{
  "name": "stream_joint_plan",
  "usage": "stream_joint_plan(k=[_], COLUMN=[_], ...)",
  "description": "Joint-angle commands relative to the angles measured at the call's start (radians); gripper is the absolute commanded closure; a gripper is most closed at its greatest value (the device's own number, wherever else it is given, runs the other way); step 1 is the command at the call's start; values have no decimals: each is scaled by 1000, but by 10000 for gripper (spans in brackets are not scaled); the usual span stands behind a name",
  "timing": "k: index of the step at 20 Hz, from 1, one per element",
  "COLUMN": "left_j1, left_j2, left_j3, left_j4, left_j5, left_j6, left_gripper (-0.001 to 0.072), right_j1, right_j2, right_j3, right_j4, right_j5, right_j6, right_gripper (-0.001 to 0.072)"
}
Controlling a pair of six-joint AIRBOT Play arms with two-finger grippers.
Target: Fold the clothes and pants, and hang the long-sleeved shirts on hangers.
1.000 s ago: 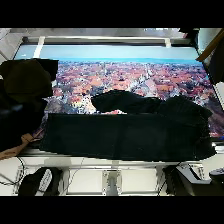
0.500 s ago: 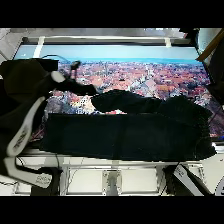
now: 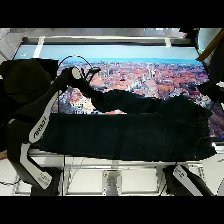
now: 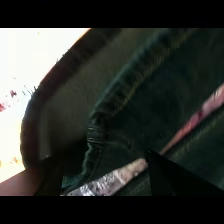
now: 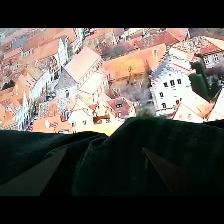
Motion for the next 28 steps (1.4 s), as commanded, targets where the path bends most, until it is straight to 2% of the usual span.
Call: stream_joint_plan(k=[1, 2, 3, 7, 9, 11, 12, 14, 19, 28], left_j1=[-18, -21, -23, 1, 37, 101, 143, 253, 443, 459], left_j2=[-8, -8, -8, 42, 129, 248, 301, 401, 480, 480], left_j3=[10, 10, 11, 62, 82, 82, 82, 82, 76, -382], left_j4=[24, 24, 25, 64, 249, 493, 558, 570, 560, 594], left_j5=[-68, -68, -68, -69, -67, -68, -68, -84, -250, -154], left_j6=[56, 55, 59, 23, -58, -185, -238, -304, -330, -331], left_gripper=[182, 530, 677, 691, 691, 691, 691, 691, 691, 691], right_j1=[5, 5, 5, 4, 4, 2, -6, -25, -40, -40], right_j2=[0, 0, 0, 1, 2, 2, 2, 2, 2, 0], right_j3=[0, 0, 0, 1, 1, 1, 1, 1, 0, 0], right_j4=[-5, -5, -5, -56, -143, -218, -233, -237, -239, -233], right_j5=[0, -1, -1, 5, 37, 80, 103, 131, 153, 171], right_j6=[1, 1, 1, 1, 1, 2, 2, 1, 1, 1], right_gripper=[204, 204, 204, 205, 207, 276, 276, 275, 274, 272])
